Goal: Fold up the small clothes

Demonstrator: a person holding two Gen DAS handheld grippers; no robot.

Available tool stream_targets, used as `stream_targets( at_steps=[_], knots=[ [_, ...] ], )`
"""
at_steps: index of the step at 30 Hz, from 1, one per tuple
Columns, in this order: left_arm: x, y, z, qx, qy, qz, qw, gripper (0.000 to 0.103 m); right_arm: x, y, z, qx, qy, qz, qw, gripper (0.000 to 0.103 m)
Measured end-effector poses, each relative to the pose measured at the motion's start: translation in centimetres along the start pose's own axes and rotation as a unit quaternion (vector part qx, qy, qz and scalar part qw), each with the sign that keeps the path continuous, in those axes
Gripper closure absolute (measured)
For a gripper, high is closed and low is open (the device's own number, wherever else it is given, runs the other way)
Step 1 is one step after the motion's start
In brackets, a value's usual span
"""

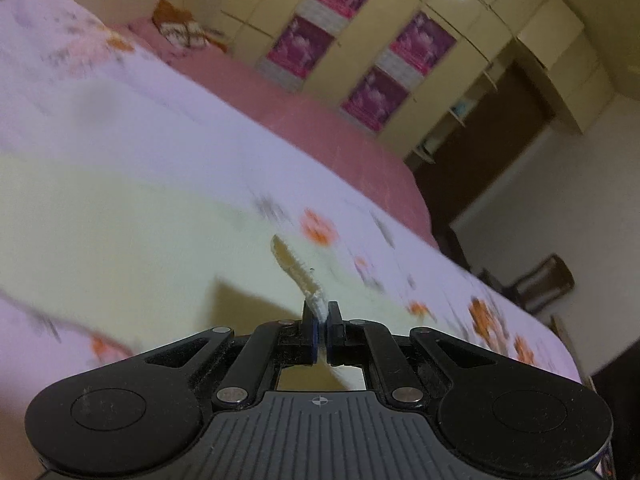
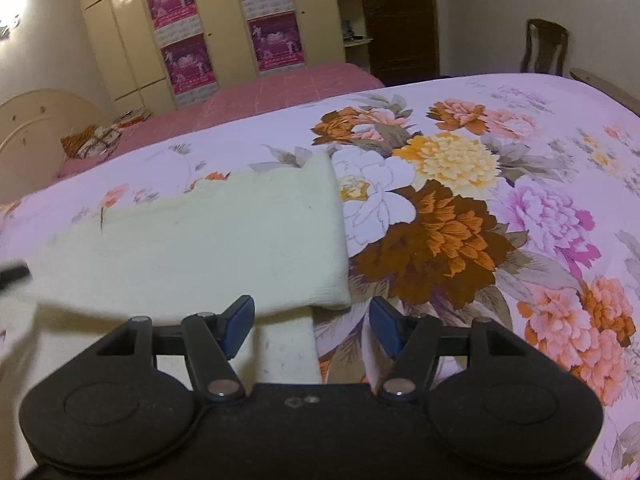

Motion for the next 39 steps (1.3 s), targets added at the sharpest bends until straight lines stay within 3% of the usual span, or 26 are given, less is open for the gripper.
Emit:
stream_targets(
  at_steps=[3,7,11,13,16,19,20,21,22,24,26,29,33,34,35,39],
  knots=[
    [1.1,-1.2,0.3,0.014,0.003,-0.004,0.9999,0.099,-0.1,-0.8,0.7,-0.003,-0.004,-0.017,1.000,0.040],
    [0.2,-2.0,1.6,0.030,-0.016,0.003,0.9994,0.099,0.1,-1.9,2.1,-0.016,0.003,-0.036,0.999,0.043],
    [0.0,-3.7,1.4,0.051,-0.011,-0.012,0.9986,0.099,0.8,-2.7,3.1,-0.024,0.017,-0.058,0.998,0.083],
    [-0.3,-4.2,1.1,0.064,-0.013,0.006,0.9979,0.099,0.8,-1.9,3.0,-0.018,0.013,-0.047,0.999,0.089],
    [-1.5,-4.5,2.2,0.087,-0.048,0.034,0.9945,0.099,0.5,0.0,3.2,-0.009,-0.004,0.001,1.000,0.089],
    [-1.5,-3.8,0.7,0.106,-0.025,0.054,0.9926,0.099,1.0,0.6,3.0,0.003,-0.017,0.017,1.000,0.088],
    [-1.2,-3.6,-0.1,0.113,-0.009,0.060,0.9917,0.097,1.4,0.7,2.7,0.012,-0.016,0.023,1.000,0.081],
    [-1.0,-3.7,-0.8,0.123,0.005,0.062,0.9905,0.083,1.7,0.9,2.5,0.023,-0.013,0.031,0.999,0.077],
    [-0.6,-3.7,-1.4,0.131,0.019,0.061,0.9893,0.058,2.2,0.9,2.4,0.037,-0.009,0.036,0.999,0.071],
    [0.0,-3.4,-2.0,0.130,0.037,0.067,0.9885,0.037,3.3,0.7,2.9,0.041,0.001,0.040,0.998,0.060],
    [0.3,-2.2,-1.8,0.118,0.038,0.092,0.9879,0.037,4.5,0.5,4.2,0.047,0.000,0.049,0.998,0.057],
    [0.0,-1.4,0.4,0.099,0.005,0.097,0.9903,0.037,6.0,-0.1,7.1,0.052,-0.015,0.066,0.996,0.058],
    [-1.1,-1.7,4.1,0.113,-0.039,0.107,0.9871,0.037,7.0,-0.5,10.2,0.055,-0.036,0.086,0.994,0.062],
    [-1.4,-1.6,4.5,0.123,-0.036,0.129,0.9834,0.037,7.1,-0.5,10.4,0.052,-0.034,0.085,0.994,0.074],
    [-1.9,-1.4,4.8,0.133,-0.036,0.148,0.9793,0.037,7.3,-0.5,10.5,0.038,-0.031,0.079,0.996,0.096],
    [-2.1,-1.4,4.3,0.145,-0.039,0.156,0.9763,0.037,6.6,-0.1,10.5,0.011,-0.019,0.068,0.997,0.098]
  ],
)
Point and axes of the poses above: each gripper's, at about its wrist camera, not at the fingertips, and z roughly the way its jaws point, y to its right, x to its top, the point moved 1 cm from there along z, roughly the way its jaws point, and after that the axes turned 9 degrees about -x, right-handed, at the moved point
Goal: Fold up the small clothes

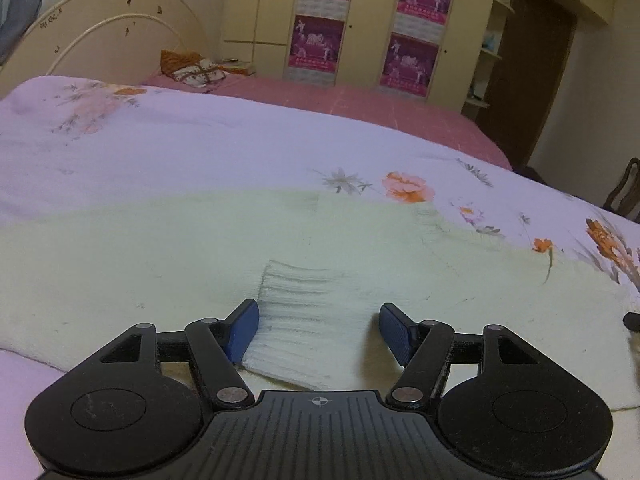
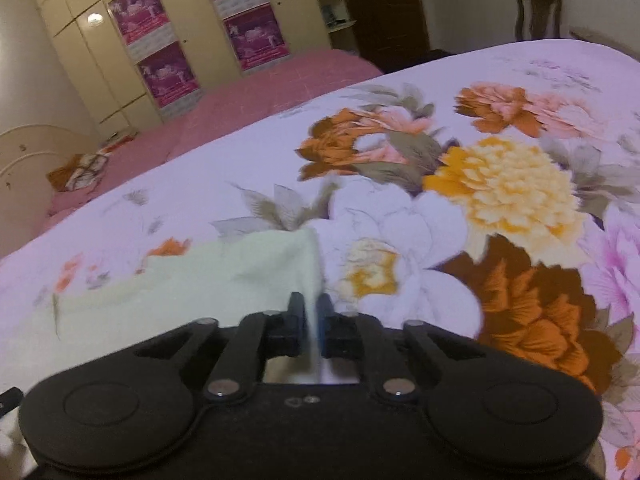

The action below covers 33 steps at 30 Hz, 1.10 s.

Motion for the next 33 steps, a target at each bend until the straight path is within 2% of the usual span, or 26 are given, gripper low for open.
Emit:
stream_targets(
  at_steps=[1,4,6,7,9,12,16,21,26,29,31,32,33],
  knots=[
    [0.2,0.0,-0.5,-0.003,-0.002,-0.009,1.0000,0.037,0.1,-0.3,-0.1,-0.007,0.000,-0.004,1.000,0.096],
    [0.5,0.0,-1.2,-0.005,0.011,-0.009,0.9999,0.034,0.4,-1.1,-1.5,-0.028,0.025,-0.009,0.999,0.078],
    [0.2,-0.3,0.3,-0.002,-0.013,-0.006,0.9999,0.027,0.0,-2.1,-2.5,-0.020,0.050,-0.036,0.998,0.073],
    [0.1,0.0,0.3,0.004,-0.007,0.008,0.9999,0.027,-0.2,-2.4,-2.3,-0.017,0.046,-0.047,0.998,0.066],
    [0.3,0.2,-0.1,0.002,-0.021,0.013,0.9997,0.027,-0.6,-2.7,-0.5,-0.035,0.003,-0.064,0.997,0.066],
    [0.6,-1.2,-2.1,-0.010,-0.016,-0.018,0.9997,0.026,-0.2,-2.5,-2.1,-0.038,0.012,-0.042,0.998,0.065],
    [0.1,-5.1,-4.8,0.007,-0.017,-0.074,0.9971,0.021,-0.8,-4.5,-5.7,0.018,0.028,-0.051,0.998,0.059],
    [-1.3,-11.6,-7.9,0.039,-0.011,-0.136,0.9899,0.021,-3.4,-10.2,-8.8,0.087,0.030,-0.099,0.991,0.056],
    [-3.8,-18.9,-11.6,0.066,0.007,-0.213,0.9747,0.021,-6.5,-15.5,-10.3,0.140,0.007,-0.136,0.981,0.052],
    [-5.1,-22.6,-13.3,0.063,0.026,-0.264,0.9621,0.021,-8.1,-18.0,-10.9,0.155,0.001,-0.161,0.975,0.051],
    [-5.6,-24.6,-13.9,0.045,0.039,-0.296,0.9533,0.021,-8.9,-19.2,-11.2,0.164,-0.007,-0.169,0.972,0.050],
    [-5.7,-25.3,-14.1,0.039,0.046,-0.309,0.9491,0.024,-9.2,-19.8,-11.3,0.168,-0.011,-0.173,0.970,0.050],
    [-5.9,-26.0,-14.2,0.037,0.053,-0.323,0.9443,0.035,-9.6,-20.3,-11.4,0.170,-0.013,-0.176,0.970,0.049]
  ],
)
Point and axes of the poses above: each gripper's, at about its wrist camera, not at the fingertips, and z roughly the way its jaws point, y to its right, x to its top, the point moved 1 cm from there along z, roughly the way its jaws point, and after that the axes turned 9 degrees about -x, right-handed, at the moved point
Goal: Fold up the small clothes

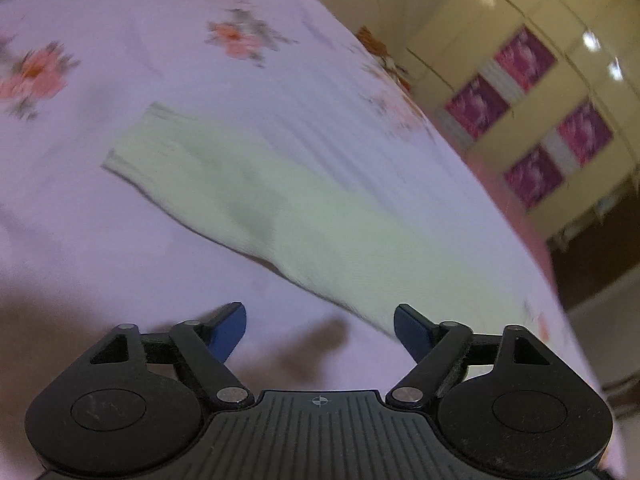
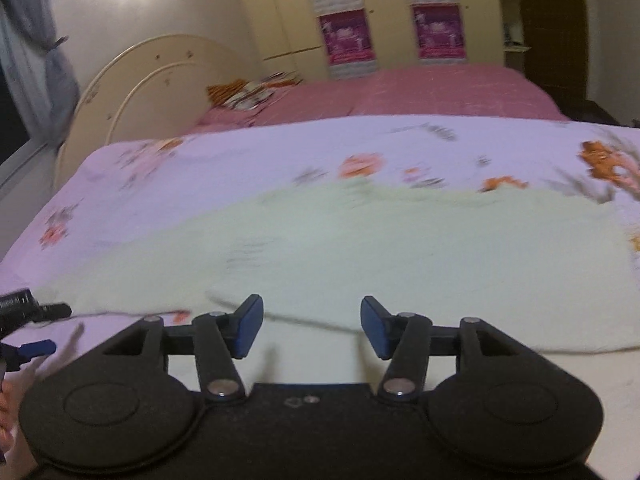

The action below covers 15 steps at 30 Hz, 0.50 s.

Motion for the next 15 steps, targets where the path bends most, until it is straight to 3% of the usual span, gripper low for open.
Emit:
stream_targets(
  at_steps=[1,4,9,15],
  knots=[
    [0.2,-0.7,0.1,-0.002,0.005,-0.013,0.9999,0.045,-0.1,-0.5,0.1,0.002,-0.001,-0.003,1.000,0.049],
    [0.8,-2.9,0.7,-0.028,0.030,-0.068,0.9968,0.060,-0.2,-1.6,0.3,0.007,-0.004,-0.007,1.000,0.049],
    [2.3,-5.0,2.6,-0.063,0.056,-0.154,0.9845,0.062,-0.2,-2.6,0.8,0.002,-0.002,-0.014,1.000,0.048],
    [3.7,-5.4,5.0,-0.074,0.085,-0.180,0.9772,0.062,0.0,-2.9,2.0,-0.007,-0.006,-0.012,1.000,0.048]
  ],
)
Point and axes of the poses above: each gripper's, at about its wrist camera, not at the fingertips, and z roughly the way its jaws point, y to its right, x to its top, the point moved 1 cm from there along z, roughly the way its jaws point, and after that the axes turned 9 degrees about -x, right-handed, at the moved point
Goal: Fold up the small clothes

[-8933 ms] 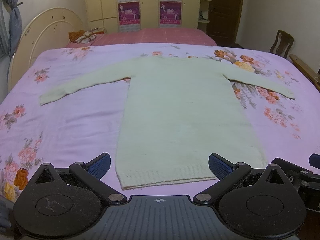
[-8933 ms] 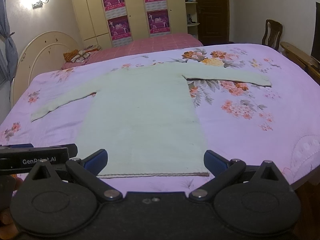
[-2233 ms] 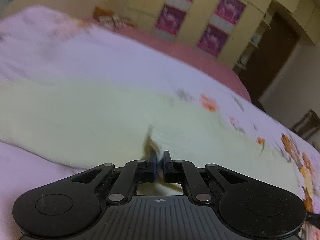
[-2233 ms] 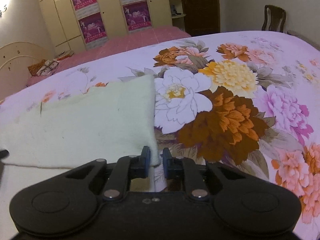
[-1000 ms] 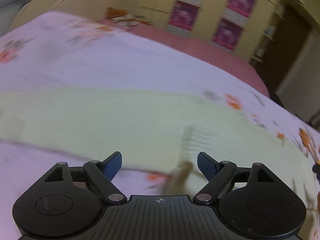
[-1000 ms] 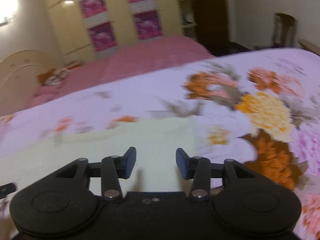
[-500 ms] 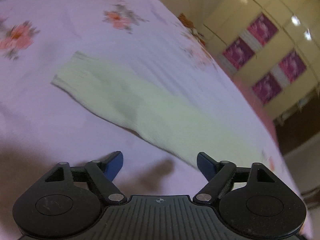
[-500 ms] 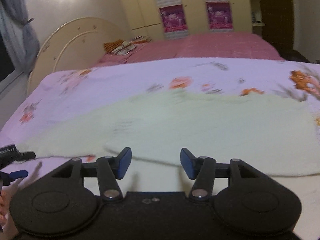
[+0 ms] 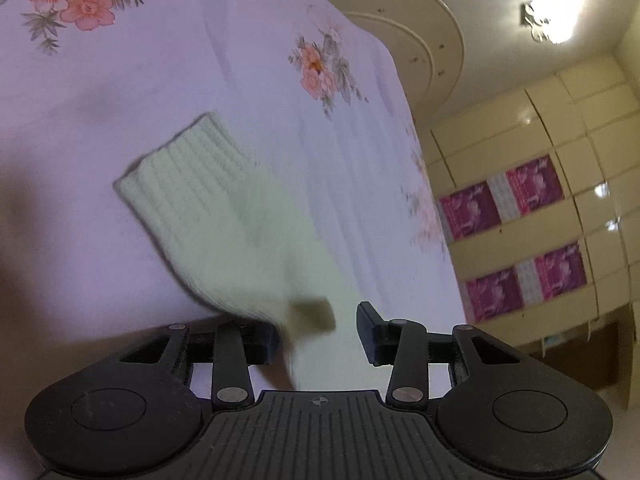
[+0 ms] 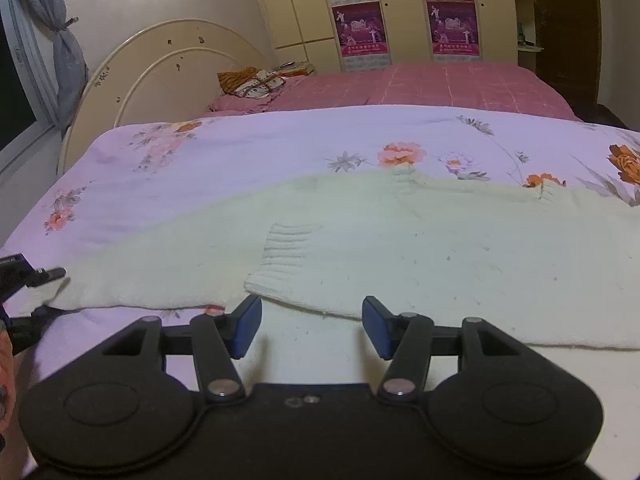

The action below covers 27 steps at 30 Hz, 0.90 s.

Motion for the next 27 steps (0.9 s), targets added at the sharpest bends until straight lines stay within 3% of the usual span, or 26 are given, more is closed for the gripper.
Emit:
stream_targets(
  at_steps=[2,4,6,8,11,13,14,16,20,22,27],
  knots=[
    [0.3,0.1,0.6,0.003,0.003,-0.004,1.0000,0.066,0.0,-0.1,0.4,-0.004,-0.002,0.001,1.000,0.048],
    [0.3,0.3,0.7,0.021,0.008,0.001,0.9997,0.094,0.1,-0.2,0.9,-0.008,-0.002,-0.001,1.000,0.048],
    [0.5,0.3,0.7,0.023,0.017,0.001,0.9996,0.094,0.3,-0.3,1.2,-0.012,-0.001,-0.004,1.000,0.048],
    [0.3,1.2,-0.1,0.023,0.025,0.034,0.9988,0.094,0.6,-0.4,1.3,-0.017,0.008,-0.007,1.000,0.048],
    [-0.3,4.8,-0.6,-0.001,0.022,0.117,0.9929,0.094,0.9,-0.4,1.7,-0.047,0.024,-0.015,0.999,0.048],
    [-1.3,7.8,-0.5,-0.026,0.010,0.175,0.9842,0.094,0.3,-0.4,3.3,-0.076,0.003,-0.034,0.997,0.048],
    [-2.1,9.7,-0.4,-0.044,0.001,0.204,0.9781,0.094,-0.2,-0.5,4.4,-0.079,-0.021,-0.051,0.995,0.046],
    [-4.2,13.5,0.4,-0.081,-0.023,0.257,0.9628,0.094,-0.7,-1.1,4.3,-0.084,0.001,-0.083,0.993,0.046],
    [-10.5,20.7,2.9,-0.153,-0.093,0.331,0.9267,0.094,0.5,2.6,2.6,-0.019,-0.002,0.042,0.999,0.052],
    [-15.1,23.6,4.9,-0.182,-0.143,0.360,0.9037,0.094,0.7,4.8,0.7,-0.015,0.017,0.078,0.997,0.051],
    [-27.1,26.5,9.5,-0.188,-0.276,0.416,0.8460,0.094,-0.1,10.3,-2.5,-0.041,0.033,0.114,0.992,0.050]
  ],
)
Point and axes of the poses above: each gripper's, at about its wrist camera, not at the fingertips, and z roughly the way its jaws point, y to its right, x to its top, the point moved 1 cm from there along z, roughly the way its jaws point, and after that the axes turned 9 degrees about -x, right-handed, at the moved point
